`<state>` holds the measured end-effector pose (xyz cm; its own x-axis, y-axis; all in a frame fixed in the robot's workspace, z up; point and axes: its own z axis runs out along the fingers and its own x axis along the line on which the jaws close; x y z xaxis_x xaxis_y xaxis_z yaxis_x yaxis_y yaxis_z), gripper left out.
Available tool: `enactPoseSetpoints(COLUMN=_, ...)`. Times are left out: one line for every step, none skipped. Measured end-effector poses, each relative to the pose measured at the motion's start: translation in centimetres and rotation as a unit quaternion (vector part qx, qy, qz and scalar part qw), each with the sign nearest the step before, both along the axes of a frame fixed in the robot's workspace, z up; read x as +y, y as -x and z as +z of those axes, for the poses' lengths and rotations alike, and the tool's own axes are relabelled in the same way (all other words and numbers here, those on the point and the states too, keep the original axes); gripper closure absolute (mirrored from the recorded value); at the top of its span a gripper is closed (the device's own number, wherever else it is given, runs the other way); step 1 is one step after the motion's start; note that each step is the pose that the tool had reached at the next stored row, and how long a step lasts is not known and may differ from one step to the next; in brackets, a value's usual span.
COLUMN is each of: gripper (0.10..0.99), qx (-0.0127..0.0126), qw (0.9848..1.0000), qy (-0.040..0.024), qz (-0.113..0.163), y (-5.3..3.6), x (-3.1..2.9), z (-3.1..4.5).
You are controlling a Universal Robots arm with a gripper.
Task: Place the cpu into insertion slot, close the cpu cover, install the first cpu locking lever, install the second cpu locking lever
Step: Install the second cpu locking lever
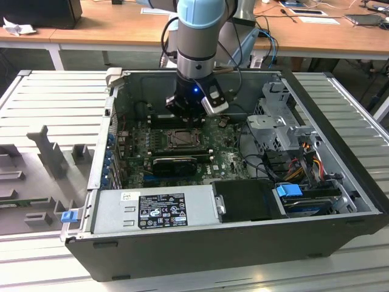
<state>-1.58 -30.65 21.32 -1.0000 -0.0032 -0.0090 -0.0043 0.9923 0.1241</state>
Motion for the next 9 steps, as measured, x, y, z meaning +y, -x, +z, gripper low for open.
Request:
enactPoseSetpoints(gripper=0.980, qx=0.0000, qw=1.0000, qy=0.0000, qz=0.000, y=0.00, x=-0.11, z=0.00)
enactPoseSetpoints(gripper=0.980, qx=0.0000, qw=1.0000, qy=0.0000, qz=0.000, y=0.00, x=-0.17, z=0.00)
enactPoseSetpoints(gripper=0.980, qx=0.0000, qw=1.0000, qy=0.0000, qz=0.000, y=0.00, x=-0.24, z=0.00)
enactPoseSetpoints(gripper=0.980, qx=0.0000, qw=1.0000, qy=0.0000, qz=0.000, y=0.00, x=-0.30, z=0.00)
enactPoseSetpoints(gripper=0.980, qx=0.0000, qw=1.0000, qy=0.0000, qz=0.000, y=0.00, x=-0.48, z=0.00)
enactPoseSetpoints(gripper=0.980, qx=0.0001, qw=1.0000, qy=0.0001, qz=0.000, y=0.00, x=-0.60, z=0.10)
enactPoseSetpoints(gripper=0.980, qx=0.0000, qw=1.0000, qy=0.0000, qz=0.000, y=0.00, x=-0.61, z=0.37)
enactPoseSetpoints(gripper=0.980, qx=0.0000, qw=1.0000, qy=0.0000, qz=0.000, y=0.00, x=-0.61, z=0.57)
enactPoseSetpoints(gripper=0.980, qx=0.0000, qw=1.0000, qy=0.0000, qz=0.000, y=0.00, x=-0.61, z=0.85)
